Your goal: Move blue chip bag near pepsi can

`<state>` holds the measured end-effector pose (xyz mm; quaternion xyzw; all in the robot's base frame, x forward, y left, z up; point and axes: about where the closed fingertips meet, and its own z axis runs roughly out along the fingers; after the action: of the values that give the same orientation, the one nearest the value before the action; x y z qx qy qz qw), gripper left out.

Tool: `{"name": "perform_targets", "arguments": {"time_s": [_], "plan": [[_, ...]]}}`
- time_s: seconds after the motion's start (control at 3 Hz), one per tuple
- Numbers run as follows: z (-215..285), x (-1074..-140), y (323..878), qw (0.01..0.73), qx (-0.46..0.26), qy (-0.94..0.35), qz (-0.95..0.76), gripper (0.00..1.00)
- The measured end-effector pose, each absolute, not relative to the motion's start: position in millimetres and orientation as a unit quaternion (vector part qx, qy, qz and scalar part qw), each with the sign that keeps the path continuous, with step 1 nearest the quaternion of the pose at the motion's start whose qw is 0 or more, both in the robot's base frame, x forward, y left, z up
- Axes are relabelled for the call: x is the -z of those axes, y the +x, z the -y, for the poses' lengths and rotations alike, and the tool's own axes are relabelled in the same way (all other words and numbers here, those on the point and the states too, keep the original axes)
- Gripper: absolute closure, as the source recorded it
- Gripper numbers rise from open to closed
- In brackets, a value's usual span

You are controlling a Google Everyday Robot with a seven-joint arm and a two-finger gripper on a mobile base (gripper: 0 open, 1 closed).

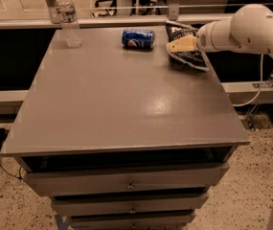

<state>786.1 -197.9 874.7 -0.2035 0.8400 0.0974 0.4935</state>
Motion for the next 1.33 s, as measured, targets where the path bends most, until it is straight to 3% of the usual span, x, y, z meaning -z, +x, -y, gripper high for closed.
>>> {"name": "perform_targets", "arguments": {"time_s": [0.67, 1.33], "plan": [[184, -885, 786, 0.495, -0.109, -0.236, -0.829, 0.00], [212, -908, 725, 0.533, -0.109, -0.226, -0.808, 0.00]]}}
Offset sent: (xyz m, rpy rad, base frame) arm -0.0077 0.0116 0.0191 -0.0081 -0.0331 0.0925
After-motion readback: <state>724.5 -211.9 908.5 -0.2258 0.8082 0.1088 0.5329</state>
